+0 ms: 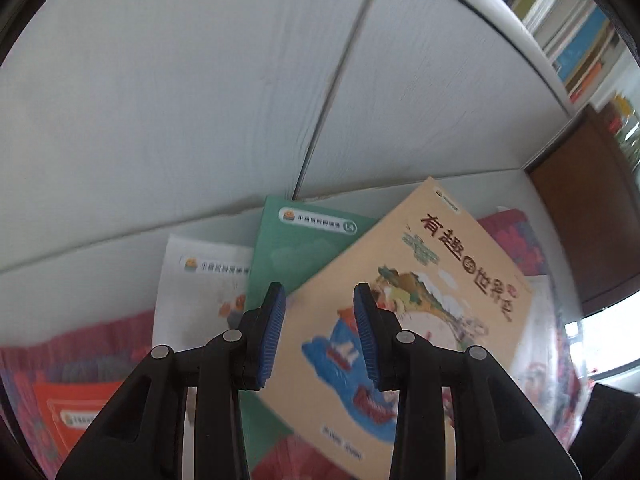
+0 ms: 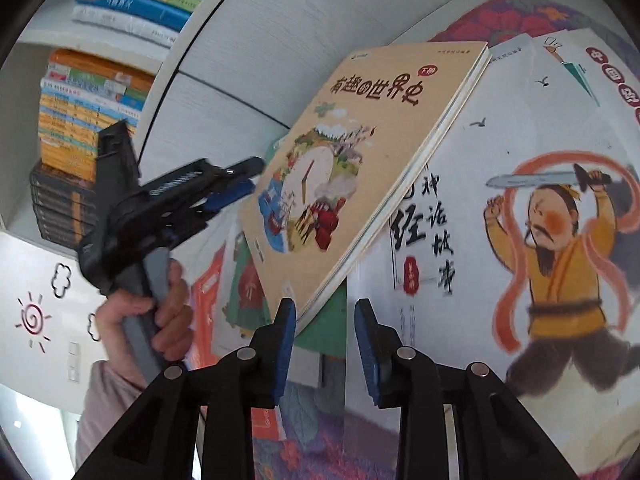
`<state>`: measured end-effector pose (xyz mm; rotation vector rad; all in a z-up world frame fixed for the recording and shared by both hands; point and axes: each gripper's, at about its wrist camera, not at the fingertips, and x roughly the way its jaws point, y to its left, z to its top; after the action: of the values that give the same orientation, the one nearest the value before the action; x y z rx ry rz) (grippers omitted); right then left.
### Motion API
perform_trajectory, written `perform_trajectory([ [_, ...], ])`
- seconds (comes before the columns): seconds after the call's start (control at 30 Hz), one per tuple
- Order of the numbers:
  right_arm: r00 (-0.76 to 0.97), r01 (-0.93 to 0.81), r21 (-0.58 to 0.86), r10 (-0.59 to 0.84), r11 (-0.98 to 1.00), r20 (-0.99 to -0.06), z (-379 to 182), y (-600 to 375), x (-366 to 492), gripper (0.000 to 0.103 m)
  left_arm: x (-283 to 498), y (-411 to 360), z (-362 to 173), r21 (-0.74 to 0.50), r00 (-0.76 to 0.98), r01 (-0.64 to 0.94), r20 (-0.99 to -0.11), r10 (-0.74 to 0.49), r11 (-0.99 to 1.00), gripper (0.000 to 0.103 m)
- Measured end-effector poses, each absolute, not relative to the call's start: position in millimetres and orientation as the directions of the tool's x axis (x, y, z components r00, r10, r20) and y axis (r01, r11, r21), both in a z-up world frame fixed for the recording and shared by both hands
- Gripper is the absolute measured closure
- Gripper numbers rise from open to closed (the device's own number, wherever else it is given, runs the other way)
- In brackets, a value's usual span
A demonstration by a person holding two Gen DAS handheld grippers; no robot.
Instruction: Organize books
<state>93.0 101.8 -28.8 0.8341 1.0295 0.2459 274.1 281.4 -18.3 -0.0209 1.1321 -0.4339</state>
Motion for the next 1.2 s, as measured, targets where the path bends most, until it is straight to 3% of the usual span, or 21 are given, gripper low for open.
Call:
perform_trajectory([
  [0.03,0.522,0.190,0.718,0.551,0.670,-0.652,-29,100,95,0.074,274,277,-19,-0.231,0.346,0.332,-0.872,-0.346,0.914,0.065],
  [0.17,0.528,0.194,0.731,0.558,0.654,-0.640,-31,95,106,0.074,268,256,-19,-0.236,0.293,0.404,-0.882,-0.369,0.884,0.065],
  [0.27,0.523,0.171,0.724,0.561,0.668,-0.642,-30,96,114,0.074,259,241,-17,-0.093,0.346,0.456,-0.898,-0.273,0.885,0.065],
  [0.33,0.519,0.173,0.728,0.566,0.664,-0.640,-30,93,116,0.074,263,246,-18,-0.026,0.402,0.407,-0.892,-0.205,0.913,0.065],
  [0.47,0.515,0.179,0.730,0.569,0.660,-0.641,-30,92,114,0.074,283,268,-29,-0.171,0.355,0.281,-0.895,-0.268,0.944,0.064],
  [0.97,0.502,0.182,0.735,0.581,0.654,-0.641,-34,84,106,0.074,210,269,-22,-0.227,0.242,0.306,-0.921,-0.307,0.924,0.063],
  [1.2,0.481,0.208,0.733,0.585,0.647,-0.653,-31,60,83,0.081,176,297,-23,-0.418,0.134,0.248,-0.878,-0.459,0.874,0.063],
])
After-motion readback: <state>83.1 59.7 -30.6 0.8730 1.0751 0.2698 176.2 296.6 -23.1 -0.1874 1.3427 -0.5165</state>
